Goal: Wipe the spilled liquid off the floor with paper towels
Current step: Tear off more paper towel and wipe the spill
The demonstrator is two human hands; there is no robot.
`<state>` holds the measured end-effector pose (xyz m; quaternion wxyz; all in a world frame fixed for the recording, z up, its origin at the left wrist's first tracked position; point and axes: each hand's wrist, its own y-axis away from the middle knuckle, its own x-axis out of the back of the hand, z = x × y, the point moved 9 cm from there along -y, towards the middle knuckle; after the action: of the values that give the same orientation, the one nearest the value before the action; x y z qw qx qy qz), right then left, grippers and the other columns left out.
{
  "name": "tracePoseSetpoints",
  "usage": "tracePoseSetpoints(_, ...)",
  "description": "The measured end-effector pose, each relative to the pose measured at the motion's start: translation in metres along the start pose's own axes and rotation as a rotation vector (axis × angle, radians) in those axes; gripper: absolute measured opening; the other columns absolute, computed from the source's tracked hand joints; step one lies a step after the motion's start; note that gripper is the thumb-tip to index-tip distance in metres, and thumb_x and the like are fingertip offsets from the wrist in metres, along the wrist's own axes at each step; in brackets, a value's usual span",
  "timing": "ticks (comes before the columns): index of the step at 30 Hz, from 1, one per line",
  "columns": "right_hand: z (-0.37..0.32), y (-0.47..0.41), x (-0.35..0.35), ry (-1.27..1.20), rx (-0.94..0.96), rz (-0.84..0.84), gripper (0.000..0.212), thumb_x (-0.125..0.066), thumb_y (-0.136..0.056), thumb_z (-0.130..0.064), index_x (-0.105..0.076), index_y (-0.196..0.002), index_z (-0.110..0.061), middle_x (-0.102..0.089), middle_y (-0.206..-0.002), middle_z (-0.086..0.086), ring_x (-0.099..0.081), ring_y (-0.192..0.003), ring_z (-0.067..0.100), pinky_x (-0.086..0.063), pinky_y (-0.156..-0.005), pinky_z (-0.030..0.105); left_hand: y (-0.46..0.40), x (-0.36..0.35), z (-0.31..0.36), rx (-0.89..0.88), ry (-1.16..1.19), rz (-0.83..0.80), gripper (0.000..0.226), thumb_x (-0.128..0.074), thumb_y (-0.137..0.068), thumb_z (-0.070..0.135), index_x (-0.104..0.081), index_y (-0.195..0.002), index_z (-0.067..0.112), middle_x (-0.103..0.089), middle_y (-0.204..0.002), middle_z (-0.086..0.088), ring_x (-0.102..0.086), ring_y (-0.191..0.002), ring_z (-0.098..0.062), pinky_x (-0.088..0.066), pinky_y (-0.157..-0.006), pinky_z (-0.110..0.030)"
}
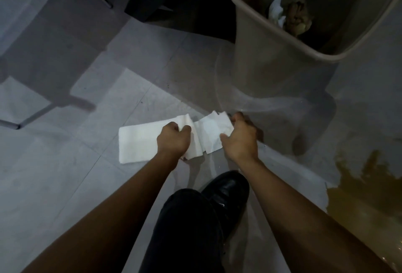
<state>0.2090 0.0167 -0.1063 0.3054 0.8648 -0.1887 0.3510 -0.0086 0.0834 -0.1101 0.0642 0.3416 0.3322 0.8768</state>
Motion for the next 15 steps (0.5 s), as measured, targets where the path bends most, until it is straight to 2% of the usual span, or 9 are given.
tracePoseSetpoints(2,0.003,-0.004,0.003,0.033,-0.018,0.000,0.033,-0.073,-0.085,-0.013,-0.060,-0.115,-0.013,-0.067,-0.111,0.008,-0.066,-0.099,0.026,-0.055,-0.084,0.032,0.005,0.006,-0.002,-0.013,0.124,-0.007,0.025,-0.052,-0.099,0.026,-0.047,-0.083,0.007,-0.053,-0.082,-0.006,-0.054,-0.079,-0.026,-0.052,-0.049,-0.030)
tracePoseSetpoints(3,0.007,-0.007,0.008,0.040,-0.017,0.013,0.029,-0.071,-0.085,-0.012,-0.063,-0.113,-0.013,-0.068,-0.110,0.008,-0.067,-0.099,0.026,-0.054,-0.084,0.030,0.006,0.011,-0.006,-0.010,0.191,-0.014,0.024,-0.051,-0.100,0.023,-0.050,-0.083,0.006,-0.056,-0.084,-0.008,-0.057,-0.080,-0.028,-0.054,-0.048,-0.032)
tracePoseSetpoints(5,0.014,-0.011,0.032,0.058,-0.015,0.065,0.022,-0.067,-0.084,-0.015,-0.068,-0.106,-0.015,-0.071,-0.102,0.005,-0.067,-0.092,0.025,-0.046,-0.076,0.024,0.007,0.025,-0.014,0.029,0.368,-0.020,0.021,-0.049,-0.100,0.015,-0.058,-0.082,0.008,-0.061,-0.086,-0.012,-0.061,-0.084,-0.032,-0.060,-0.064,-0.046)
tracePoseSetpoints(6,0.020,-0.014,0.046,0.077,-0.026,0.086,0.018,-0.066,-0.084,-0.018,-0.070,-0.101,-0.016,-0.070,-0.096,0.004,-0.065,-0.086,0.025,-0.041,-0.072,0.023,0.007,0.035,-0.020,0.055,0.449,-0.015,0.021,-0.046,-0.098,0.010,-0.059,-0.081,0.009,-0.060,-0.086,-0.014,-0.060,-0.083,-0.033,-0.057,-0.068,-0.047)
tracePoseSetpoints(8,0.035,-0.023,0.074,0.064,-0.074,0.117,0.011,-0.067,-0.082,-0.019,-0.070,-0.092,-0.014,-0.069,-0.086,0.004,-0.060,-0.075,0.025,-0.037,-0.067,0.024,0.002,0.059,-0.035,0.105,0.536,0.002,0.022,-0.042,-0.096,0.007,-0.062,-0.088,0.004,-0.062,-0.088,-0.023,-0.063,-0.082,-0.040,-0.058,-0.067,-0.051)
tracePoseSetpoints(10,0.057,-0.032,0.099,0.021,-0.128,0.169,0.009,-0.070,-0.080,-0.019,-0.067,-0.084,-0.012,-0.071,-0.086,0.010,-0.061,-0.072,0.025,-0.041,-0.065,0.029,-0.003,0.077,-0.053,0.157,0.609,-0.017,0.027,-0.045,-0.098,0.011,-0.069,-0.106,0.000,-0.070,-0.101,-0.029,-0.069,-0.088,-0.050,-0.060,-0.068,-0.061)
tracePoseSetpoints(12,0.068,-0.032,0.120,-0.031,-0.161,0.246,0.010,-0.070,-0.077,-0.018,-0.065,-0.081,-0.011,-0.071,-0.085,0.013,-0.066,-0.071,0.028,-0.051,-0.064,0.030,-0.006,0.098,-0.068,0.172,0.645,-0.031,0.029,-0.050,-0.100,0.017,-0.070,-0.116,0.002,-0.071,-0.103,-0.031,-0.070,-0.081,-0.055,-0.059,-0.057,-0.054)
tracePoseSetpoints(13,0.073,-0.032,0.128,-0.078,-0.182,0.276,0.007,-0.069,-0.078,-0.014,-0.065,-0.082,-0.008,-0.070,-0.082,0.014,-0.067,-0.067,0.021,-0.052,-0.059,0.023,-0.007,0.109,-0.076,0.173,0.639,-0.015,0.029,-0.052,-0.101,0.019,-0.070,-0.117,0.002,-0.071,-0.101,-0.031,-0.070,-0.075,-0.053,-0.058,-0.051,-0.047)
tracePoseSetpoints(15,0.083,-0.030,0.142,-0.134,-0.211,0.309,0.002,-0.065,-0.083,-0.004,-0.064,-0.085,-0.003,-0.063,-0.076,0.013,-0.061,-0.060,0.011,-0.041,-0.046,0.013,-0.009,0.130,-0.092,0.177,0.619,0.001,0.028,-0.055,-0.101,0.020,-0.070,-0.116,0.001,-0.070,-0.098,-0.034,-0.068,-0.065,-0.048,-0.055,-0.045,-0.041)
